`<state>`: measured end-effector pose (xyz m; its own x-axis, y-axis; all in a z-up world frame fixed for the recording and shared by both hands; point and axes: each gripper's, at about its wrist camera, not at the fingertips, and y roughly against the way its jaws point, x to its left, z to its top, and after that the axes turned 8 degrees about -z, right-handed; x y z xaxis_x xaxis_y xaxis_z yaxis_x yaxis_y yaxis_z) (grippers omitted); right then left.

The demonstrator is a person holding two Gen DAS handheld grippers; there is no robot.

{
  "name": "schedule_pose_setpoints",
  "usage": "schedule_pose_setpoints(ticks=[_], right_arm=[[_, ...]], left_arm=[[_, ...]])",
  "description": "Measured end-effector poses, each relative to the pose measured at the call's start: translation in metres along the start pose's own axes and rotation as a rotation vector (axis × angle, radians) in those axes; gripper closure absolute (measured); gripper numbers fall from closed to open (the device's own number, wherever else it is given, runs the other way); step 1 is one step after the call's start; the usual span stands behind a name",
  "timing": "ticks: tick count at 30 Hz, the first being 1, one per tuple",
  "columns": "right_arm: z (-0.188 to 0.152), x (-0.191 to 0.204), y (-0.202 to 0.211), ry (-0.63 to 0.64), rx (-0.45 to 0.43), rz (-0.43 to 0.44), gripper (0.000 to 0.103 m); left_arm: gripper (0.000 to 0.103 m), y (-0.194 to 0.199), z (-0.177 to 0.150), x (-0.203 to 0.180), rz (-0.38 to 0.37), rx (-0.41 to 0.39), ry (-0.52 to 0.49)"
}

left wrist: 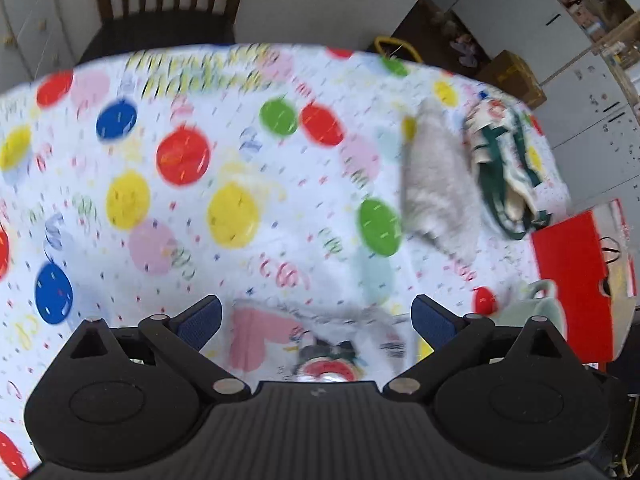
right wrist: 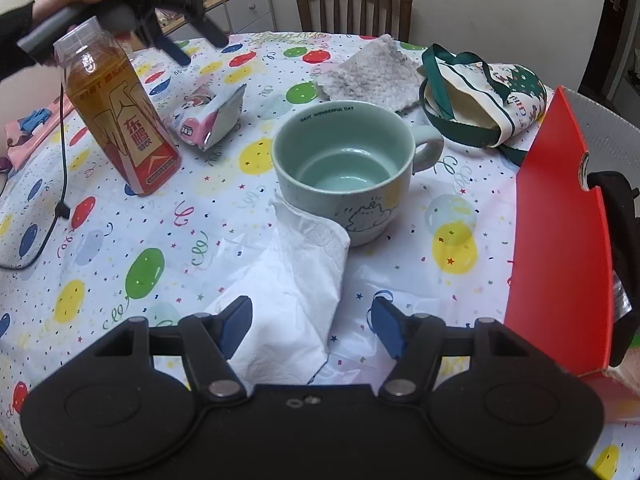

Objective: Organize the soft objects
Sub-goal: 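Grasp the pink snack bag with the left tool while the right tool grasps the white tissue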

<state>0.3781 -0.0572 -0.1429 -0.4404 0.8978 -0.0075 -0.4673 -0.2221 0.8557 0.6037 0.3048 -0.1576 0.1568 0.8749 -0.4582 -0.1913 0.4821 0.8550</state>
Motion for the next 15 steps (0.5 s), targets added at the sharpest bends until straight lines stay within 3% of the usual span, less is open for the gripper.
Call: schedule_pose_setpoints(ticks=[7, 13, 15], right_arm=[[0.004, 0.001, -0.012, -0.007, 0.018, -0.009, 0.041], [0.007, 0.005, -0.016, -0.003, 0.025, -0.004, 0.050], [0.007, 0.005, -0.018, -0.003, 0.029, -0.006, 0.054]], left_arm=[[0.001, -0.021, -0.014, 0.022, -0.050, 0.035, 0.043], [0.002, -0.026, -0.023, 0.017, -0.027, 0.017, 0.003], [0.007, -0.026, -0.026, 0.012, 0.008, 0.007, -0.033]])
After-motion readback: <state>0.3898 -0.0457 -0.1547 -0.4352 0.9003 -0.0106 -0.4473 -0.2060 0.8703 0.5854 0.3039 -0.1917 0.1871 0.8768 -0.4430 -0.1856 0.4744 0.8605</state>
